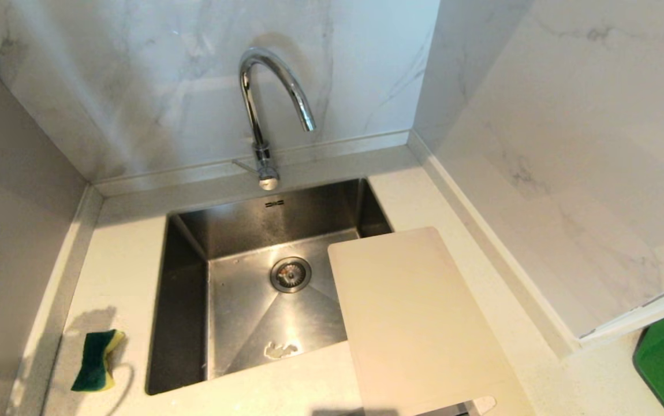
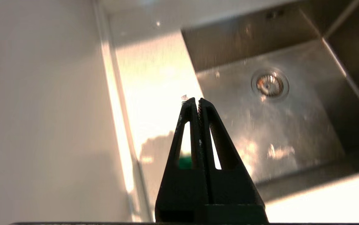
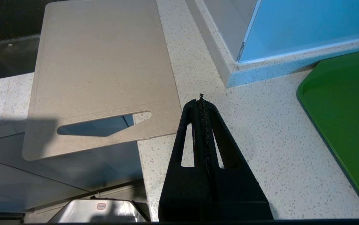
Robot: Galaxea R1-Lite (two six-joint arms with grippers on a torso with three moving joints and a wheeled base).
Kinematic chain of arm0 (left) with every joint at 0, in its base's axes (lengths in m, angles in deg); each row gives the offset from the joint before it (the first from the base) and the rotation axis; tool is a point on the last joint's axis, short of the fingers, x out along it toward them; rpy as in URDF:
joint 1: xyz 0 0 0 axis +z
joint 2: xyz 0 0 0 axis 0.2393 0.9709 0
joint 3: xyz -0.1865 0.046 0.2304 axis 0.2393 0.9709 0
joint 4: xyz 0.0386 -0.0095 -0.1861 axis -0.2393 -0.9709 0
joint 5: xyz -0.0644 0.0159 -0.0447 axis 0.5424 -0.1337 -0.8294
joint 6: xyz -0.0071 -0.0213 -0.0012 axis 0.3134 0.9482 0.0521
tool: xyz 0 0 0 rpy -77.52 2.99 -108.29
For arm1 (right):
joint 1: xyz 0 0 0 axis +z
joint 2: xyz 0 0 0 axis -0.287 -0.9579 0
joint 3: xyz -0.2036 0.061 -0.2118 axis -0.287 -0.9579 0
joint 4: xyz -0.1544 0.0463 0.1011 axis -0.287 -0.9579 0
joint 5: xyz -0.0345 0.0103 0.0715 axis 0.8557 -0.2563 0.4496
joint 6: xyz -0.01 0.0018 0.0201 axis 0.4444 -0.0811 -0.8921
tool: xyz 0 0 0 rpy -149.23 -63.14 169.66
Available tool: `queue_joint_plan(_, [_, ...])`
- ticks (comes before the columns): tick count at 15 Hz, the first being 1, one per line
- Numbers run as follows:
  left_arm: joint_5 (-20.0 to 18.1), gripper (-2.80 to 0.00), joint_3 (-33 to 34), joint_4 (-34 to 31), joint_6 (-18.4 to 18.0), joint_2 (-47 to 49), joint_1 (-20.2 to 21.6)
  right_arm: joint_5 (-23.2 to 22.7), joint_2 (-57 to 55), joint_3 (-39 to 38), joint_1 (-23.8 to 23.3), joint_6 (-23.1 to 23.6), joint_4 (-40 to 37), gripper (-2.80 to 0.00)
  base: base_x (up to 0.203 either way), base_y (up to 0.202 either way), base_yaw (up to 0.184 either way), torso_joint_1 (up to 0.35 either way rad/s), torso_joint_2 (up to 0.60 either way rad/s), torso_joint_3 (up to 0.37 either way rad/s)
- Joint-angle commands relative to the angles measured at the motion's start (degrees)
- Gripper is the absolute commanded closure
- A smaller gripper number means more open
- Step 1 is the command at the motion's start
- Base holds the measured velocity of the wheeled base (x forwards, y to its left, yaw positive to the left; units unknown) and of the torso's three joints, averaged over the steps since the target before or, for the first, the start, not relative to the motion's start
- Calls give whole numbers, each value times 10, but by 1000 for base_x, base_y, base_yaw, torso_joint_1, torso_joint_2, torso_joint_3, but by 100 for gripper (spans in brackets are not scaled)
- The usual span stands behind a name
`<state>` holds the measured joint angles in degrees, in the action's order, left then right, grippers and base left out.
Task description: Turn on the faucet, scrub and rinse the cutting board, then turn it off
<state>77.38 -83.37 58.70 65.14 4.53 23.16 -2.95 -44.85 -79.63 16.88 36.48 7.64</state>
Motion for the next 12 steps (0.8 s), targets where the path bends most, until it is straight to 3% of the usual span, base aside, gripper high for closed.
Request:
queue_joint_plan(1, [13, 0, 95, 16, 0, -131, 2, 0, 0, -1, 0, 0, 0, 0, 0, 0, 0, 0, 0, 0])
queue_joint_plan(4, [39, 0, 158, 24, 0, -240, -16, -1, 0, -1, 1, 0, 0, 0, 0, 0, 0, 0, 0, 0])
queue_joint_plan(9, [57, 0, 230, -49, -5, -386, -54, 0, 0, 0, 0, 0, 0, 0, 0, 0, 0, 0, 0, 0])
queue_joint_plan(12, [64, 0, 297, -3, -16, -394, -57, 0, 0, -1, 0, 0, 0, 0, 0, 0, 0, 0, 0, 0])
